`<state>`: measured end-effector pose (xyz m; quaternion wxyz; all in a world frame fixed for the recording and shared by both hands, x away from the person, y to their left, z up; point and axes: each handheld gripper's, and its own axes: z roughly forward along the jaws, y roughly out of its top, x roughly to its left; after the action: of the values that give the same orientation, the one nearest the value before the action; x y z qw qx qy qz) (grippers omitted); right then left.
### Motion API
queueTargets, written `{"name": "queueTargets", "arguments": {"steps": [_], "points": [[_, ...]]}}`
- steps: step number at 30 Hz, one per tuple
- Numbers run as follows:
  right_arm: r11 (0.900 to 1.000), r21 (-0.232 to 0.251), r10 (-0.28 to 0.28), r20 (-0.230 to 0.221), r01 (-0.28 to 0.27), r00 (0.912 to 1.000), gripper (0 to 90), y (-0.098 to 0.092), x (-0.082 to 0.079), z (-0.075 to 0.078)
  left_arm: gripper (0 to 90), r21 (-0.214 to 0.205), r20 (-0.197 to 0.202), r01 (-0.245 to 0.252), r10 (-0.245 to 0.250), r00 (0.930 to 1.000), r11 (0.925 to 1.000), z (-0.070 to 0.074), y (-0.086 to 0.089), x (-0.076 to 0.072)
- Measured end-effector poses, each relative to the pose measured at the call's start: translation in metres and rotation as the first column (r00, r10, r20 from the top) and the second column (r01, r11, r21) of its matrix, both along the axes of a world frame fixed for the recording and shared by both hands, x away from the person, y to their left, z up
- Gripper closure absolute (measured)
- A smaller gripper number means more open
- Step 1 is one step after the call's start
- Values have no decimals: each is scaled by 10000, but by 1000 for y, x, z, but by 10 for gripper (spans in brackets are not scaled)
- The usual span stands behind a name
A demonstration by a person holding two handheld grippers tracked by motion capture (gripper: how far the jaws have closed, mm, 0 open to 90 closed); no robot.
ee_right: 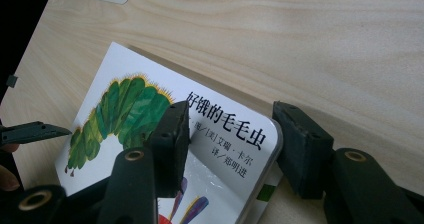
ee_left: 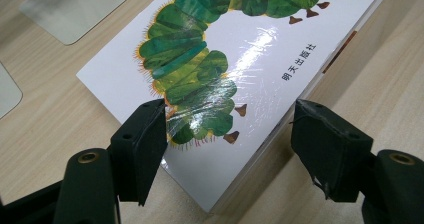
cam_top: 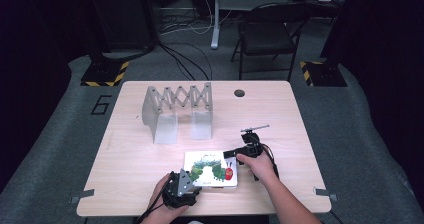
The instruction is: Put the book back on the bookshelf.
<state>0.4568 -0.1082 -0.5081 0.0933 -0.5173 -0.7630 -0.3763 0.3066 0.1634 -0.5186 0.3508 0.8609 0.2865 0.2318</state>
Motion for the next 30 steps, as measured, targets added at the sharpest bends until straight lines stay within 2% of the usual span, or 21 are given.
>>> {"name": "queueTargets", "arguments": {"steps": [7, 11, 19, 20, 26, 28, 30], "points": [[10000, 16, 2, 30, -2, 10000, 501, 0, 0, 0, 318, -110, 51, -51, 51, 10000, 9999, 5, 3, 0], [9999, 63, -107, -25, 107, 9999, 500, 1, 0, 0, 319, -281, 120, -238, 241, 9996, 9993, 8, 5, 1], [10000, 54, -43, -36, 43, 10000, 501, 0, 0, 0, 325, -799, -129, -624, 616, 9980, 9948, 14, 11, 9], [10000, 55, -47, -42, 47, 10000, 501, 0, 0, 0, 326, -842, -268, -622, 602, 9978, 9945, 15, 12, 10], [10000, 61, -53, -39, 53, 10000, 501, 0, -1, 0, 321, -1017, -471, -793, 748, 9961, 9916, 13, 13, 14], [10000, 61, -51, -39, 51, 10000, 501, 0, -1, 0, 313, -901, -645, -808, 751, 9951, 9926, 11, 12, 15], [10000, 58, -51, -40, 51, 10000, 502, 0, -1, 0, 301, -1014, -622, -883, 822, 9947, 9909, 8, 12, 16]]}}
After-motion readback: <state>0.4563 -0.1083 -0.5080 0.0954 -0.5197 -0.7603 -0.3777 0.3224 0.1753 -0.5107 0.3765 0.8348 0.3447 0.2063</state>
